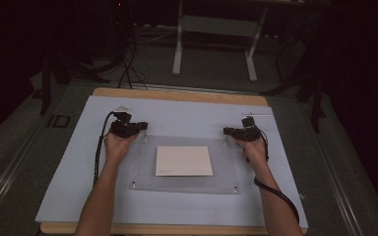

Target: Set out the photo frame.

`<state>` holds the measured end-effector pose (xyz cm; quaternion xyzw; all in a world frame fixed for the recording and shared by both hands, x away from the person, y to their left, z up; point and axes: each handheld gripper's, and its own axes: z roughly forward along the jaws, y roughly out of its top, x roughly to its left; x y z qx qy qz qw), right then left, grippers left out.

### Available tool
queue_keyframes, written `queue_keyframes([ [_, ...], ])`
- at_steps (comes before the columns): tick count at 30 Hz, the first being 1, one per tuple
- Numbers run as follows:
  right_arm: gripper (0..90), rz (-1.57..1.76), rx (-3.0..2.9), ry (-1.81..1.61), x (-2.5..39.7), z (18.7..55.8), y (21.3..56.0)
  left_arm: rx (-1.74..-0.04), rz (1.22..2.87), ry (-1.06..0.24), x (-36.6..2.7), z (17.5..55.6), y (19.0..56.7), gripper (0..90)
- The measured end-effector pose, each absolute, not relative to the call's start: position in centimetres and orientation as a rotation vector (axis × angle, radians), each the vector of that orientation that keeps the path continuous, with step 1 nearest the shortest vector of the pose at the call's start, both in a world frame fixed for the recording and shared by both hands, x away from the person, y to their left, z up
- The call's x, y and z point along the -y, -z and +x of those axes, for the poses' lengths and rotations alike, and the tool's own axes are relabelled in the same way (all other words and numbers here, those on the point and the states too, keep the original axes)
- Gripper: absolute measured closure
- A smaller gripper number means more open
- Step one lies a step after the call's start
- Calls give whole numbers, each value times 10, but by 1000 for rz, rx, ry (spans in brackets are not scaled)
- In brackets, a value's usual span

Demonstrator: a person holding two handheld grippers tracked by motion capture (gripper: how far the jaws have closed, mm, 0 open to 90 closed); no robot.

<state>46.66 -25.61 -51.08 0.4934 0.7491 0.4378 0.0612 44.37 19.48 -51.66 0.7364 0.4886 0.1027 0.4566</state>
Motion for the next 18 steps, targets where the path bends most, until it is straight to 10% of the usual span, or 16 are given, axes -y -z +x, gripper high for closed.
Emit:
queue_keyframes([
  [18, 601, 1306, -2286, -1215, 244, 429, 471, -1336, 1781, -205, -189, 454, 514, 847],
])
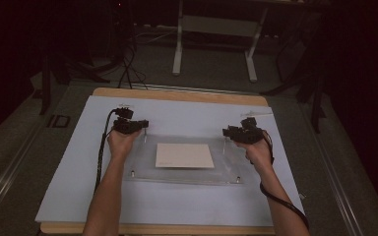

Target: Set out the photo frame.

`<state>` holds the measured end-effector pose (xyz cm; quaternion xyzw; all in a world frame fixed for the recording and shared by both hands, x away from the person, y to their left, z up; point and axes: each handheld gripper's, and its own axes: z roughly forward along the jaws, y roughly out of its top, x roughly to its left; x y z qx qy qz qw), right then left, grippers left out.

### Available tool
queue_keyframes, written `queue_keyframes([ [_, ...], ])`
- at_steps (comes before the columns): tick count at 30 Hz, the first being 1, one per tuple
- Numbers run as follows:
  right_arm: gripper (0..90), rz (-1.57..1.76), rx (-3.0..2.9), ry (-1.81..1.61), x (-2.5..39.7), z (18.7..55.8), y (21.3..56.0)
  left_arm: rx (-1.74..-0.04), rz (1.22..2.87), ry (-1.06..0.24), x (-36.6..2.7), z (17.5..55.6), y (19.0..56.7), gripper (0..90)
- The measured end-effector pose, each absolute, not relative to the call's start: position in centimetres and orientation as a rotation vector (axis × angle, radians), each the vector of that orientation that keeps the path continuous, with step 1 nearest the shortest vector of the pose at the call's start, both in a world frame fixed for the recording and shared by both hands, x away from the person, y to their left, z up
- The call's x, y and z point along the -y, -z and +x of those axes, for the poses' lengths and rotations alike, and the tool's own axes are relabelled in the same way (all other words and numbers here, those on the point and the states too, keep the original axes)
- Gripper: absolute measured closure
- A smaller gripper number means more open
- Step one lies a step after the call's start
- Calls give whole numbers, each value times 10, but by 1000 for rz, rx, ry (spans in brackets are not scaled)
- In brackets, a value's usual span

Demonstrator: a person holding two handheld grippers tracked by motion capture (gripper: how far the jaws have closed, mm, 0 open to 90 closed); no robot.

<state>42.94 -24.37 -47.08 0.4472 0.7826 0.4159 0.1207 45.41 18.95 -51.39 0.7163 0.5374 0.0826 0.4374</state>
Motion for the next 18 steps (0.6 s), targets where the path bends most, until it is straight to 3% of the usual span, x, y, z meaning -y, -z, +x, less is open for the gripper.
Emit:
queue_keyframes([
  [18, 578, 1089, -2423, -1367, 232, 350, 441, -1378, 1757, -188, -187, 458, 515, 844],
])
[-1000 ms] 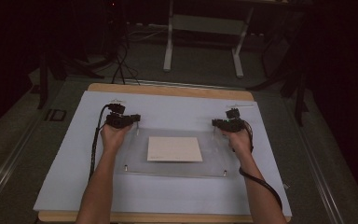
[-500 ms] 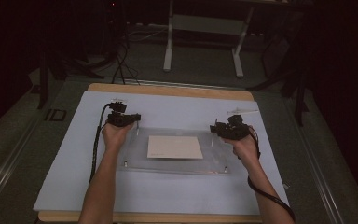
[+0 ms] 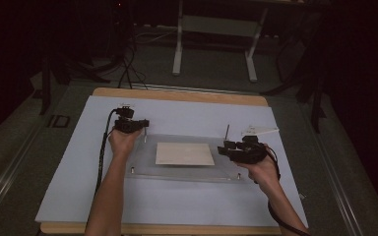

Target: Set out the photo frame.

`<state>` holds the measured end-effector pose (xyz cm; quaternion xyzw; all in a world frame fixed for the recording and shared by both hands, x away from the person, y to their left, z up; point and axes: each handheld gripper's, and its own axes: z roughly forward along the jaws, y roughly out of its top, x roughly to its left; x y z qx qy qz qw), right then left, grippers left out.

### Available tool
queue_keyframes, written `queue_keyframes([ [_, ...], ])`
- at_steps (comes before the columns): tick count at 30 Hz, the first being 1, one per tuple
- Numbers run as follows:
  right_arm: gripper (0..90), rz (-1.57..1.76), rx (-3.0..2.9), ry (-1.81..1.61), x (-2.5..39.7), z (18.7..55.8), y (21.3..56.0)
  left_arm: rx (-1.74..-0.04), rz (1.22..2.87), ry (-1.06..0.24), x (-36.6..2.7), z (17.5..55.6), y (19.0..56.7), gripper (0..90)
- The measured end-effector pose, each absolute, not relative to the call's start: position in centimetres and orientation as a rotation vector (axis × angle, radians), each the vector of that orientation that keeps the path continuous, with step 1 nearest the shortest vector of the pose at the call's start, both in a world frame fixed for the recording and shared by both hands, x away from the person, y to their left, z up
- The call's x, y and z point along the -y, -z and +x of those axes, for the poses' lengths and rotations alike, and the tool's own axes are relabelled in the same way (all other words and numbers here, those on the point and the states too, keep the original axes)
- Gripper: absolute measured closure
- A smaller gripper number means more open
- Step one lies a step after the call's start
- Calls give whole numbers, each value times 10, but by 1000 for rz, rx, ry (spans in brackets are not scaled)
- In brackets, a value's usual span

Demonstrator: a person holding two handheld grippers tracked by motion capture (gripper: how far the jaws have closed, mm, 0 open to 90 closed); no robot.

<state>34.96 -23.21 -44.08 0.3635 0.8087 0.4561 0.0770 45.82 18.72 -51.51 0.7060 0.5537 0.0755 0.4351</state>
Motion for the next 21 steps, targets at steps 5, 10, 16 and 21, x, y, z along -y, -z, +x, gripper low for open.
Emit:
queue_keyframes([
  [5, 583, 1037, -2413, -1428, 229, 331, 432, -1382, 1749, -178, -187, 459, 516, 843],
  [10, 617, 984, -2417, -1459, 225, 316, 427, -1389, 1748, -173, -187, 460, 516, 841],
  [16, 773, 914, -2439, -1515, 218, 296, 423, -1395, 1740, -170, -187, 461, 517, 840],
  [21, 900, 839, -2454, -1521, 209, 276, 423, -1405, 1735, -170, -186, 461, 517, 839],
])
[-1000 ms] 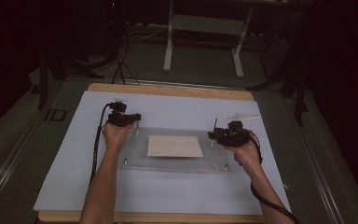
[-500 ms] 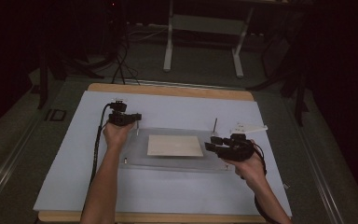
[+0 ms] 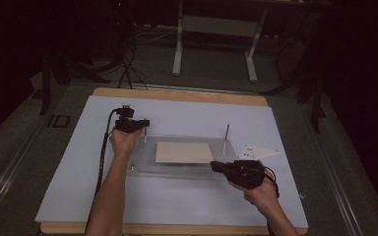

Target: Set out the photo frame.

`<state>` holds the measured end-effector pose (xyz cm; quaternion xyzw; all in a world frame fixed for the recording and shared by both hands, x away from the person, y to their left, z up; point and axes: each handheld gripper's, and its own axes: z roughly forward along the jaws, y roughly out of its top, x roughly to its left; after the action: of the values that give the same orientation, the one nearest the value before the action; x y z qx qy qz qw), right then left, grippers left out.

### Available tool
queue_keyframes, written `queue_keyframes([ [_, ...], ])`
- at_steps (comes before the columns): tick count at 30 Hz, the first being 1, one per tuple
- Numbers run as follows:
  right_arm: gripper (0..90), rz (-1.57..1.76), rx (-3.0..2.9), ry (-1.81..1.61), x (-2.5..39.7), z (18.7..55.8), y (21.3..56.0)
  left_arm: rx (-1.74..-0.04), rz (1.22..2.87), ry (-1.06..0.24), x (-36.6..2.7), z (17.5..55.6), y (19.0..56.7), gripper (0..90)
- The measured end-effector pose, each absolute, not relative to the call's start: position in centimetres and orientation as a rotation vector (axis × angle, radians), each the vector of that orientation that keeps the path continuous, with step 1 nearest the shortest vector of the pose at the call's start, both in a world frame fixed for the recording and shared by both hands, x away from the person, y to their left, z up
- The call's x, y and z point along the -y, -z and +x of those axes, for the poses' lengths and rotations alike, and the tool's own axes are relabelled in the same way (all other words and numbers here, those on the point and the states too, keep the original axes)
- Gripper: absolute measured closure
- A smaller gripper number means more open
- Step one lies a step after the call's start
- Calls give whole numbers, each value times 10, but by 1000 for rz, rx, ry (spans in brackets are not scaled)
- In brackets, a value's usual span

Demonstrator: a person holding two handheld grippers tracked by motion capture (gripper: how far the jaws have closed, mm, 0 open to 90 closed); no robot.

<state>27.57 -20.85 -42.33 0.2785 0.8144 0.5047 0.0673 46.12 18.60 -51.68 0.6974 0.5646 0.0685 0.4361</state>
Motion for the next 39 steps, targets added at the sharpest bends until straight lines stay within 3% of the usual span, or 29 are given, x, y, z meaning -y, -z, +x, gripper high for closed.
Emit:
queue_keyframes([
  [13, 900, 766, -2537, -1419, 187, 251, 453, -1407, 1740, -168, -186, 461, 517, 837],
  [30, 900, 865, -2363, -1378, 176, 254, 474, -1415, 1738, -183, -183, 462, 517, 832],
  [39, 900, 869, -2366, -1379, 176, 254, 475, -1378, 1760, -219, -184, 459, 516, 753],
])
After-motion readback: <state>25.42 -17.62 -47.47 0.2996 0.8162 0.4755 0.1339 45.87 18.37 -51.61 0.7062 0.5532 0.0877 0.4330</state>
